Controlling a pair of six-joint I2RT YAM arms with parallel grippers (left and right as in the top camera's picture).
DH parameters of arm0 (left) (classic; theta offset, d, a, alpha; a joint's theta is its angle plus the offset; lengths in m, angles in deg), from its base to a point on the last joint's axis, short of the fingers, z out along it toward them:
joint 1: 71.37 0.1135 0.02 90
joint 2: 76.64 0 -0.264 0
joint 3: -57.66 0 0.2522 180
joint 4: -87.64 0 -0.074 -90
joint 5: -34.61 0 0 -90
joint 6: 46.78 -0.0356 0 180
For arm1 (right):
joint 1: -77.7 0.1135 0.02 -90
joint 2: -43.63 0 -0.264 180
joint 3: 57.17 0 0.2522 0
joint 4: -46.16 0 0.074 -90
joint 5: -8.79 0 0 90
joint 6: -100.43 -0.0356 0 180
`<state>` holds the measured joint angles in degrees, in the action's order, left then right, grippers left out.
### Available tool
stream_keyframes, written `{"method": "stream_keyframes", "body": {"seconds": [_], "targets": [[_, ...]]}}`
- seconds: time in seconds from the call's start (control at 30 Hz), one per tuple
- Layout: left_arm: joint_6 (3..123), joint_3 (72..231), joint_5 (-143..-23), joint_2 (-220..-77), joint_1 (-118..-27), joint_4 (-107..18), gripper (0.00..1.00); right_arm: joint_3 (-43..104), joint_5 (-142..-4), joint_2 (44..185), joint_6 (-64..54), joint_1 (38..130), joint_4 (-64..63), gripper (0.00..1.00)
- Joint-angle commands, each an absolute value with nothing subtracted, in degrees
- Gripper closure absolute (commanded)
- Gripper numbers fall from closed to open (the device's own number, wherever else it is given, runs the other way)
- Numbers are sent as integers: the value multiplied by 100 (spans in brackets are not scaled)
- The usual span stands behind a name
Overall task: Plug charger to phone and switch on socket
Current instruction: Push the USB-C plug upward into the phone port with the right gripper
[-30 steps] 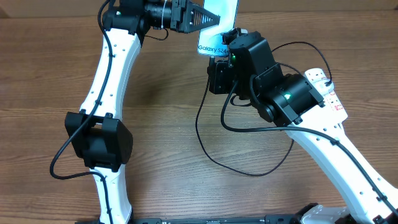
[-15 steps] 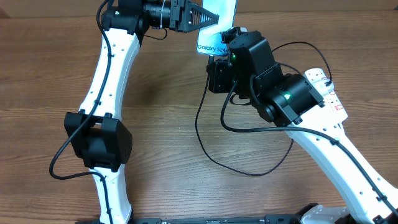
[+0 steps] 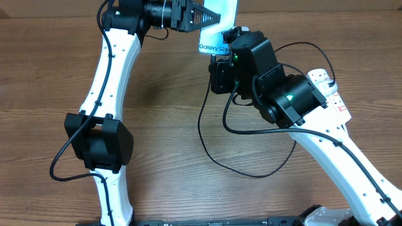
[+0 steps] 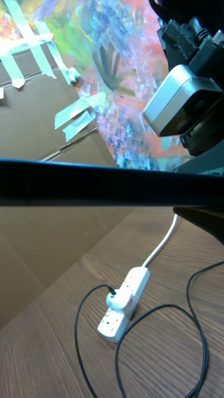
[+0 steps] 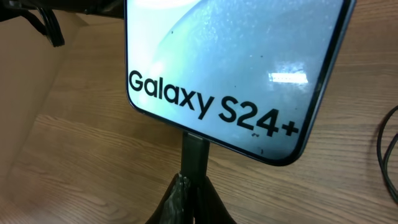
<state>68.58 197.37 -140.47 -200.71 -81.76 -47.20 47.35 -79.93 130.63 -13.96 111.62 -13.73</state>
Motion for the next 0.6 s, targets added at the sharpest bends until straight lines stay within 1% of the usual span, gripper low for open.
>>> {"method": "stream_keyframes", "body": {"seconds": [0.0, 0.13, 0.43, 0.47, 0.53, 0.57], "targets": [[6766, 19864, -14268, -19911, -8226, -4716, 96, 4893, -8330, 12952, -1313, 11133, -1131, 96], [6766, 19864, -14240, -19911, -8226, -4714, 96, 4893, -8332, 12952, -1308, 11133, -1133, 93], [6768, 19864, -14224, -19911, -8226, -4714, 96, 4893, -8524, 12950, -1310, 11133, -1115, 93], [6766, 19864, -14222, -19911, -8226, -4716, 96, 4893, -8524, 12950, -1310, 11133, -1115, 89], [6768, 19864, -14205, -19911, -8226, -4714, 96, 4893, -8524, 12950, -1310, 11133, -1118, 78], [6766, 19864, -14174, -19911, -8226, -4716, 96, 4893, -8522, 12950, -1310, 11133, -1118, 76]]}}
